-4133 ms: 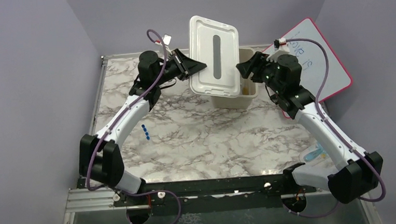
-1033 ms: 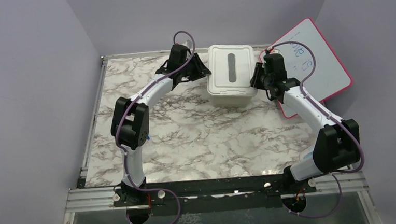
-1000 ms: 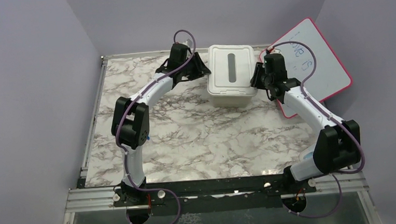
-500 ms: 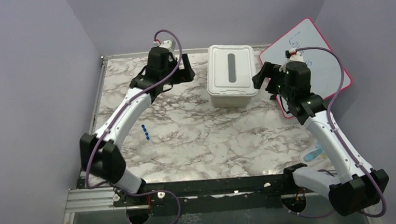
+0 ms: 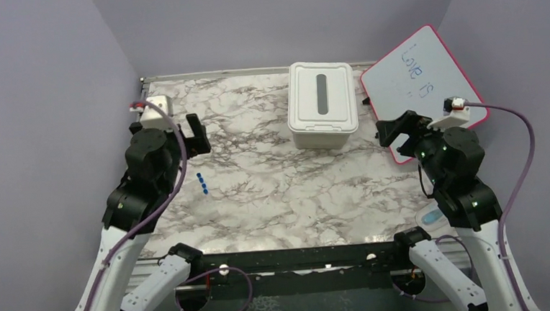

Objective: Organize the chemistry lab equipment

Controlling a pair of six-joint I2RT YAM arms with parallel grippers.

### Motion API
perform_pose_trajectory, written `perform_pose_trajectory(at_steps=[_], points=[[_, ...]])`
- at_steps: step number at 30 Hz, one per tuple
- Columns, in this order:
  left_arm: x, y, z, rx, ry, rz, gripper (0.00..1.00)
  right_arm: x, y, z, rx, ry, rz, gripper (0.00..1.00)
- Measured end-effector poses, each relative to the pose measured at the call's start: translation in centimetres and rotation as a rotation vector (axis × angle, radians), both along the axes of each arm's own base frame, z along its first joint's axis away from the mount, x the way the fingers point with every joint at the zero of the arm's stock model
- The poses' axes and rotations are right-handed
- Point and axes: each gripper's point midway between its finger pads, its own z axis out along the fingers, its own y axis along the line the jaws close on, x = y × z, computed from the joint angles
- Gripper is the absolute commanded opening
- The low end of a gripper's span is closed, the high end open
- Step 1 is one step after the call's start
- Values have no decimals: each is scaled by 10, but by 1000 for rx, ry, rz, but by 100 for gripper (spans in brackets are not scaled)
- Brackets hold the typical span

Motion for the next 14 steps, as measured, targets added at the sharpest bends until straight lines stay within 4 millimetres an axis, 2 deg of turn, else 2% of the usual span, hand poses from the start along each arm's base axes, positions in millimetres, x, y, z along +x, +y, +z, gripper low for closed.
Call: perform_pose_trajectory(at_steps=[5,8,11,14], points=[[-38,37,34,14,-102,94,99,-8,-10,17,-14,-53,-37,100],[-52,50,51,14,-144,129,99,-9,-13,22,-24,-62,-44,100],[-60,59,58,21,-155,151,99,-10,-13,24,-31,-67,-44,100],[-64,62,56,31,-142,163,99,-10,-13,24,-37,-67,-42,100]])
